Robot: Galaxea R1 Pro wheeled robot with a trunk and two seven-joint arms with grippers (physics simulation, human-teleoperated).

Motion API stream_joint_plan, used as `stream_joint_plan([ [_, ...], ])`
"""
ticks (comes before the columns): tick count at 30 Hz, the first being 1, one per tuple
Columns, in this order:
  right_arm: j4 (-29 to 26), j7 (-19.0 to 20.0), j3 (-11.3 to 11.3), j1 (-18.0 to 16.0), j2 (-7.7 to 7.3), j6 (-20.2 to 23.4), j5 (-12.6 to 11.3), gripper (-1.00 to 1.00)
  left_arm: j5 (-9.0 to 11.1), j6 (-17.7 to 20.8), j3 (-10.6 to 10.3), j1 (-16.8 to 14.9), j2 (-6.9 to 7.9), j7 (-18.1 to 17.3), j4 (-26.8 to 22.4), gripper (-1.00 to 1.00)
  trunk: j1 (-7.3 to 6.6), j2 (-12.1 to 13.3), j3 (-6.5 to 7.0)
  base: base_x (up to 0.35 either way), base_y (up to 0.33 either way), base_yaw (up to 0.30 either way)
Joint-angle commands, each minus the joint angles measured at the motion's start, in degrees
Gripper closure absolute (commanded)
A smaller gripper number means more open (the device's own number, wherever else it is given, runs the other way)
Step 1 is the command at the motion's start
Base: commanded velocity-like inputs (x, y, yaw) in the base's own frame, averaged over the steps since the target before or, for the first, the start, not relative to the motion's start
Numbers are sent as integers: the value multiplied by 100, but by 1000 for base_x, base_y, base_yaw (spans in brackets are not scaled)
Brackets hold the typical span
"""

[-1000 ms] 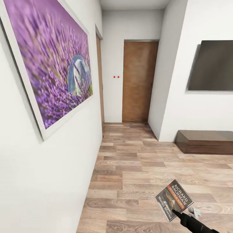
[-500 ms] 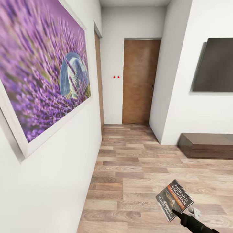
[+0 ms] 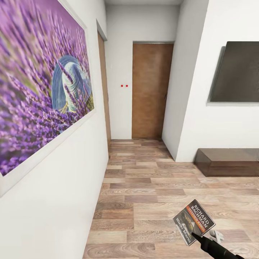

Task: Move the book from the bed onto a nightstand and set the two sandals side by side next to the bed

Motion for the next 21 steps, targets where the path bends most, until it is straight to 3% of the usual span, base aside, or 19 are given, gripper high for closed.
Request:
stream_joint_plan([
  [1, 4, 15, 27, -8, -3, -13, -28, 100, 61, -17, -47, -5, 2, -23, 6, -100, 1, -6, -8, 49, 0, -9],
  [21, 4, 18, 27, -7, -3, -13, -28, 100, 61, -17, -45, -5, 2, -23, 6, -100, 1, -6, -8, 301, 0, -1],
])
